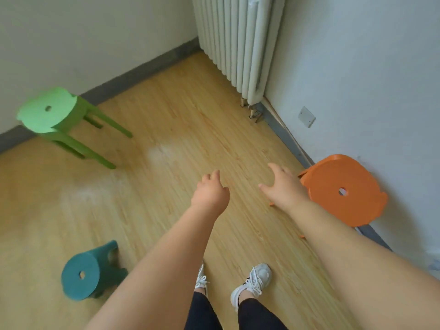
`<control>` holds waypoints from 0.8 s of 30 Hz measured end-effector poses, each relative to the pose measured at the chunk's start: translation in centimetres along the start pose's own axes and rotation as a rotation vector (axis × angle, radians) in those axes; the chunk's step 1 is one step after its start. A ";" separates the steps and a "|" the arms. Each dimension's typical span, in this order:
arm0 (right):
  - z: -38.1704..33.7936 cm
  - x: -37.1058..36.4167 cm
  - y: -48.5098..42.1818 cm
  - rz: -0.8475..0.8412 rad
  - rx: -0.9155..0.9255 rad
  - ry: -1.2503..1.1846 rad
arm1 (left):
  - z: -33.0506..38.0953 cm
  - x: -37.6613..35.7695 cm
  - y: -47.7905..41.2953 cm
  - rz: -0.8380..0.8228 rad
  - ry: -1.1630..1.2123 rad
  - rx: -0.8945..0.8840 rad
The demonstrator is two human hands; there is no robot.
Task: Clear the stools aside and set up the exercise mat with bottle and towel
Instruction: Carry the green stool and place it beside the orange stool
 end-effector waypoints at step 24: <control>-47.2 -8.4 2.5 -0.174 0.383 0.028 | -35.0 28.6 3.1 0.221 0.507 0.402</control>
Point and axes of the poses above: each hand's wrist, its own y-axis away from the middle knuckle, its own x-axis out of the back of the hand, z = x × y, the point moved 5 cm from there along -y, towards the middle knuckle, and after that the axes turned 6 degrees about y, right-handed, at the moved point
